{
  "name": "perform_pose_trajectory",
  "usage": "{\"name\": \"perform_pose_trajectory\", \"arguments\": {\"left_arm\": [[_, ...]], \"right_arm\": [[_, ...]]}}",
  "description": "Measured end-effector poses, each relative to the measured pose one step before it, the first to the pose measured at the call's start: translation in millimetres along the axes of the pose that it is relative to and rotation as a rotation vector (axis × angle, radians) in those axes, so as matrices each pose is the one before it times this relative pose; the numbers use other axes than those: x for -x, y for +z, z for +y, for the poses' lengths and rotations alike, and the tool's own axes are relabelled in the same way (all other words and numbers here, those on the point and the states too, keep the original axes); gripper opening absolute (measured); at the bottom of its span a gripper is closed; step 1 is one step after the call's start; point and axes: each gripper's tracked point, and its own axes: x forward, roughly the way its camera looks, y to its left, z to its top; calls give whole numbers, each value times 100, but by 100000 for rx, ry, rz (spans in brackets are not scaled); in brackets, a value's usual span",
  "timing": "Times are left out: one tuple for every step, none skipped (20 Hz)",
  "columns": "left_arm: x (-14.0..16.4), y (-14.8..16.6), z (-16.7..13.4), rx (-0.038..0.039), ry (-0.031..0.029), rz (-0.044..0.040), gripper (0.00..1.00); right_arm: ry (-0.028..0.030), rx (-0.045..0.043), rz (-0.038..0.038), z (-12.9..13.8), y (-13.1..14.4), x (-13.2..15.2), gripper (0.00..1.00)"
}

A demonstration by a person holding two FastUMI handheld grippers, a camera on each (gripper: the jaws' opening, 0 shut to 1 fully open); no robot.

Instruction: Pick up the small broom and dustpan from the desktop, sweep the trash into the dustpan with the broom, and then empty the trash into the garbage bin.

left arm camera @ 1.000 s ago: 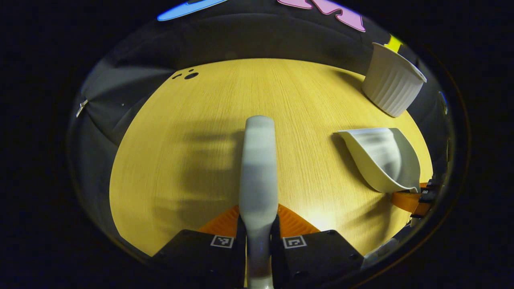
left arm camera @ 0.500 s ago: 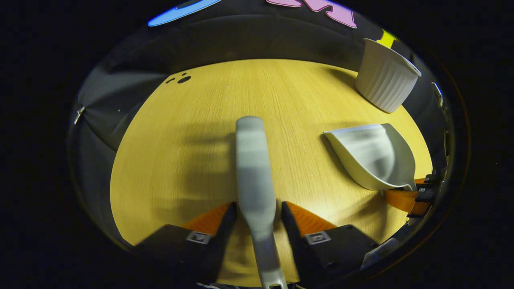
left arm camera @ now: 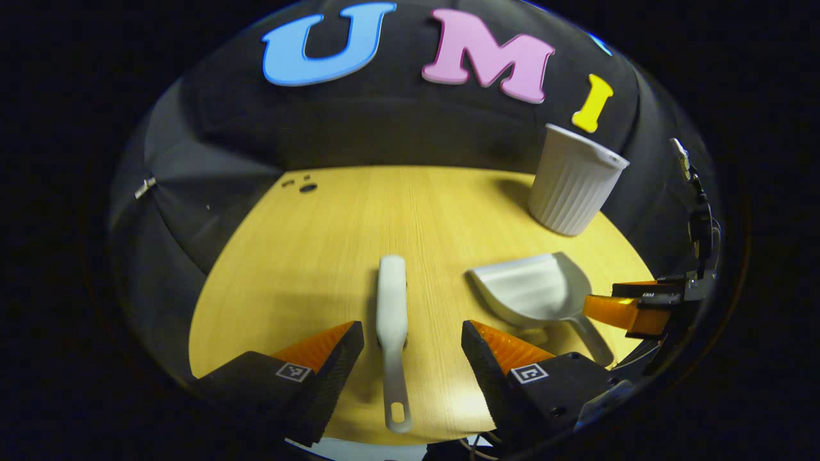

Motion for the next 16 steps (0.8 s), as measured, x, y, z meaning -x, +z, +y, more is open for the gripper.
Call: {"name": "perform_pose_trajectory", "arguments": {"left_arm": [[1584,1312,-526,-565,246,-5623,97],[1367,1335,-452,-221,-313,-5236,97],[1074,1446,-655,-824,-390,-4403,97],[963,1284,-453,-1676,295,-3678,97],[606,1088,-135,-2111,69,-3632,96],[553,1105,-391,-518,-479,-2850,97],[538,1234,-1070,1289,-1580,-2422,97],[401,1185,-960,1642,-2144,-2299,96],[601,1310,-601,715,-820,-2661,96],[505,1009,-147,-319,76,-2248,96],[618,1015,-374,-681,115,-2561,97],[676,1077,-551,-692,7,-2486,96],[412,834,-651,-1114,153,-2262,96],[453,745,-405,-1274,943,-1980,96],[165,577,-456,-1315,1145,-1720,96],[252,652,-684,-1425,1181,-1846,96]], "right_arm": [[-45,973,-5879,-227,1612,1105,100],[376,901,-5638,-89,1682,990,100],[872,379,-5287,199,1503,1227,99],[1241,-954,-3695,233,1278,939,100],[1608,-1745,-3166,352,849,610,99],[1687,-1809,-3856,420,1300,914,99],[964,-971,-4251,187,1490,832,99],[527,279,-4559,-108,1450,589,99],[69,1347,-3756,-273,1299,704,99],[-205,1824,-3470,-340,1360,659,99],[-581,1834,-3155,-462,1206,736,99],[-11,1269,-3023,-442,1022,636,99],[242,1038,-2819,-402,735,592,99],[844,1013,-1591,-303,843,488,99],[1304,1435,-1502,-725,458,487,99],[1063,1600,-972,-565,551,347,99]]}}
